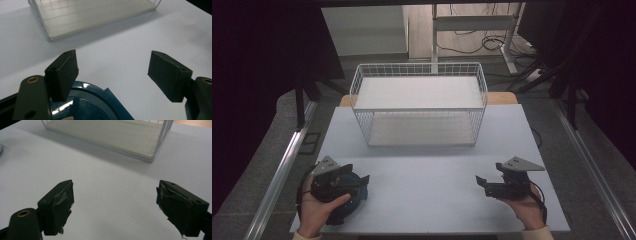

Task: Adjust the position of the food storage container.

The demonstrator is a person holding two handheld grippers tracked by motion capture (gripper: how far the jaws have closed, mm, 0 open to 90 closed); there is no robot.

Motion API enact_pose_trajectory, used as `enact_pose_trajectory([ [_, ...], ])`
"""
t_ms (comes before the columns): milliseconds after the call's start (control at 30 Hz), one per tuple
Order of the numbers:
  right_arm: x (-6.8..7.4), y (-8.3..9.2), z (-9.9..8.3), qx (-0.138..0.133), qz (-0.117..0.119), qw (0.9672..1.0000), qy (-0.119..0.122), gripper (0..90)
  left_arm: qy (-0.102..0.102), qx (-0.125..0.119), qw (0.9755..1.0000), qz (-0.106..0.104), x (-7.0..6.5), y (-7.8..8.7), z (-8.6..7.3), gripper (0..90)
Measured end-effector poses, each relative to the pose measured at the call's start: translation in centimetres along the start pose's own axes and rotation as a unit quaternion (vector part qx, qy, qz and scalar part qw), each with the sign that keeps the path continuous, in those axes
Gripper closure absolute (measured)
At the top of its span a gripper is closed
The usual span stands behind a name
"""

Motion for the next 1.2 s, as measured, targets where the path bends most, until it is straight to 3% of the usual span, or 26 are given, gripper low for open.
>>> enact_pose_trajectory([
  [267, -0.1, 0.1, -0.1, 0.002, -0.006, 1.0, -0.003, 13.3, -0.005, -0.001, 1.0, -0.006, -0.2, 0.3, 0.0, 23.8],
  [800, -0.9, 0.3, 0.0, -0.001, -0.021, 0.9997, -0.007, 13.4, 0.001, -0.005, 1.0, 0.002, 0.4, 1.3, 0.0, 25.3],
  [1200, -1.3, 0.3, -0.2, 0.009, -0.032, 0.9993, -0.015, 13.4, 0.003, -0.009, 0.9994, 0.034, 1.2, 4.2, -0.2, 27.7],
])
Point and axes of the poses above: each handheld gripper's, and its own axes: y roughly backward along the jaws, z roughly out of its top, x roughly to its left, the point moved 3 cm from there along -y, roughly forward along the jaws, and after that the axes turned 12 degrees about -z, right-handed, at the moved point
